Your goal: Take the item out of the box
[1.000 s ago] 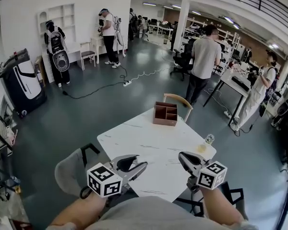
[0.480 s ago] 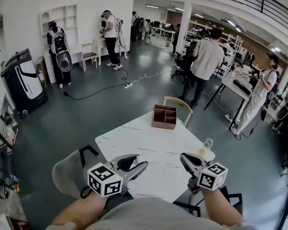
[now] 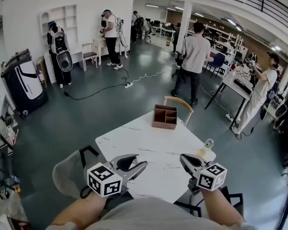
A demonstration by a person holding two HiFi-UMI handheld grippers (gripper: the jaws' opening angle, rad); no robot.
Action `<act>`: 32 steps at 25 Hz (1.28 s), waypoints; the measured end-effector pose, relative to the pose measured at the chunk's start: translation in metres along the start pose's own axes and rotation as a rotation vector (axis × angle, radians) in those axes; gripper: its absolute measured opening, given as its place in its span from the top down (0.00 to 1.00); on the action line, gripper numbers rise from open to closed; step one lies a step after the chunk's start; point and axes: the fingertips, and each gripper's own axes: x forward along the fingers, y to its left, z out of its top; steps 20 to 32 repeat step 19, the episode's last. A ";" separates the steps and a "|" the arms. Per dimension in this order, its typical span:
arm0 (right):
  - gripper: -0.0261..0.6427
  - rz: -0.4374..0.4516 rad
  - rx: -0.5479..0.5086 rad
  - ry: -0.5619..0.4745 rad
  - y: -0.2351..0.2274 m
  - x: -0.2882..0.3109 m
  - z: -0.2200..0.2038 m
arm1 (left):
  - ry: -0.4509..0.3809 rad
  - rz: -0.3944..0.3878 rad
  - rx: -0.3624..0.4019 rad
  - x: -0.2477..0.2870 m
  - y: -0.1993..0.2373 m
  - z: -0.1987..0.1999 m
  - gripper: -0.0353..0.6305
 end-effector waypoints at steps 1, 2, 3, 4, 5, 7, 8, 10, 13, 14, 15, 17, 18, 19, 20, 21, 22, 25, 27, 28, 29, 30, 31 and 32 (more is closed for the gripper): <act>0.95 0.000 0.000 0.002 0.000 0.000 0.000 | 0.000 0.000 -0.001 0.000 0.000 0.000 0.70; 0.95 0.000 0.000 0.004 0.000 0.001 -0.001 | 0.001 0.000 -0.001 0.000 0.000 0.000 0.70; 0.95 0.000 0.000 0.006 0.001 0.001 -0.001 | 0.001 0.000 -0.001 0.000 0.000 0.000 0.70; 0.95 0.001 0.000 0.007 0.001 0.001 -0.001 | 0.001 -0.001 -0.001 0.000 0.000 0.000 0.70; 0.95 0.003 -0.001 0.008 0.001 0.001 -0.001 | 0.002 -0.001 0.000 0.000 0.000 0.000 0.70; 0.95 0.004 -0.002 0.009 0.002 0.001 -0.001 | 0.004 -0.001 0.001 0.000 0.000 0.000 0.70; 0.95 0.004 -0.001 0.009 0.002 0.001 -0.001 | 0.005 -0.002 0.001 0.000 0.000 0.000 0.70; 0.95 0.002 -0.003 0.007 0.000 0.001 0.000 | 0.006 -0.003 0.002 0.001 0.001 0.000 0.70; 0.95 -0.001 -0.004 0.006 -0.002 0.000 -0.001 | 0.007 -0.005 0.002 0.003 0.001 -0.001 0.70; 0.95 -0.002 -0.003 0.006 -0.002 0.000 -0.002 | 0.007 -0.006 0.001 0.003 0.000 -0.001 0.70; 0.95 -0.003 -0.003 0.006 -0.001 -0.001 -0.002 | 0.007 -0.007 0.001 0.003 0.000 -0.001 0.70; 0.95 -0.003 -0.004 0.007 -0.001 -0.002 -0.001 | 0.007 -0.008 0.002 0.002 -0.002 0.000 0.70; 0.95 -0.003 -0.005 0.007 -0.001 -0.003 0.000 | 0.007 -0.009 0.002 0.002 -0.002 0.001 0.70; 0.95 -0.003 -0.005 0.008 0.000 -0.004 0.000 | 0.007 -0.009 0.002 0.002 -0.003 0.002 0.70; 0.95 -0.003 -0.005 0.008 0.000 -0.004 0.000 | 0.007 -0.009 0.002 0.002 -0.003 0.002 0.70; 0.95 -0.003 -0.005 0.008 0.000 -0.004 0.000 | 0.007 -0.009 0.002 0.002 -0.003 0.002 0.70; 0.95 -0.003 -0.005 0.008 0.000 -0.004 0.000 | 0.007 -0.009 0.002 0.002 -0.003 0.002 0.70; 0.95 -0.003 -0.005 0.008 0.000 -0.004 0.000 | 0.007 -0.009 0.002 0.002 -0.003 0.002 0.70; 0.95 -0.003 -0.005 0.008 0.000 -0.004 0.000 | 0.007 -0.009 0.002 0.002 -0.003 0.002 0.70; 0.95 -0.003 -0.005 0.008 0.000 -0.004 0.000 | 0.007 -0.009 0.002 0.002 -0.003 0.002 0.70; 0.95 -0.003 -0.005 0.008 0.000 -0.004 0.000 | 0.007 -0.009 0.002 0.002 -0.003 0.002 0.70; 0.95 -0.003 -0.005 0.008 0.000 -0.004 0.000 | 0.007 -0.009 0.002 0.002 -0.003 0.002 0.70; 0.95 -0.003 -0.005 0.008 0.000 -0.004 0.000 | 0.007 -0.009 0.002 0.002 -0.003 0.002 0.70; 0.95 -0.003 -0.005 0.008 0.000 -0.004 0.000 | 0.007 -0.009 0.002 0.002 -0.003 0.002 0.70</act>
